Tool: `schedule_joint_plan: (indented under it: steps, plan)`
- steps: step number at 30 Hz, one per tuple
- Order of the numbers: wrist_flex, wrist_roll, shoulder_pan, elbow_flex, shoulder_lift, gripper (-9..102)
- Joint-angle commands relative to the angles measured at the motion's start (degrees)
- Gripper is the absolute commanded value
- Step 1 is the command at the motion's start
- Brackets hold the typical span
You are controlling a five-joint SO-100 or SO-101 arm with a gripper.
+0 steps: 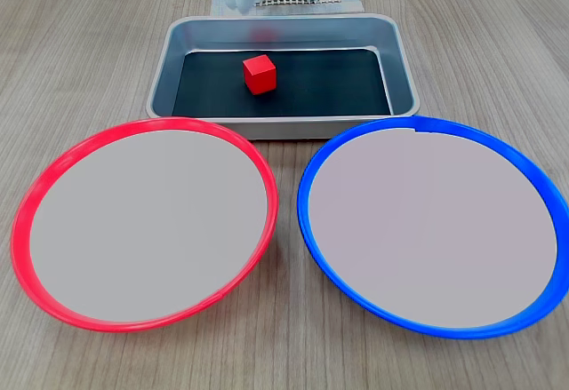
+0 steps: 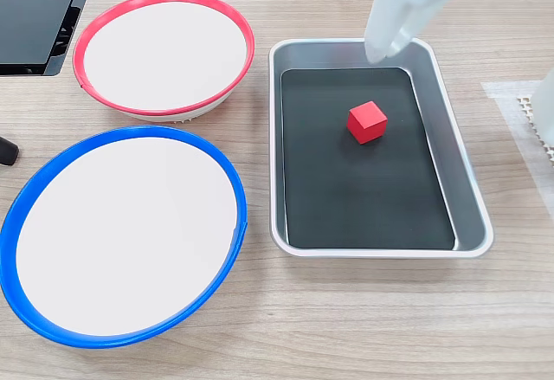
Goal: Move a red block from tray to red dish
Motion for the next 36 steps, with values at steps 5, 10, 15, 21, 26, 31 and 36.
schedule_joint_plan:
  steps: [5, 10, 15, 21, 26, 31, 36]
  plan:
    - [-4.7, 7.0, 0.5, 3.2, -9.7, 27]
    - [-9.0, 7.5, 0.0, 4.4, -14.5, 27]
    - [-10.5, 7.7, -1.1, 3.3, -19.2, 24]
    - [-11.6, 8.0, -2.2, 1.7, -22.2, 12]
    - [-11.4, 8.1, -2.5, 0.2, -21.5, 1]
    - [-9.0, 9.8, -2.9, -1.5, -15.2, 0]
    - [-1.5, 18.7, -5.4, -7.6, -1.8, 0]
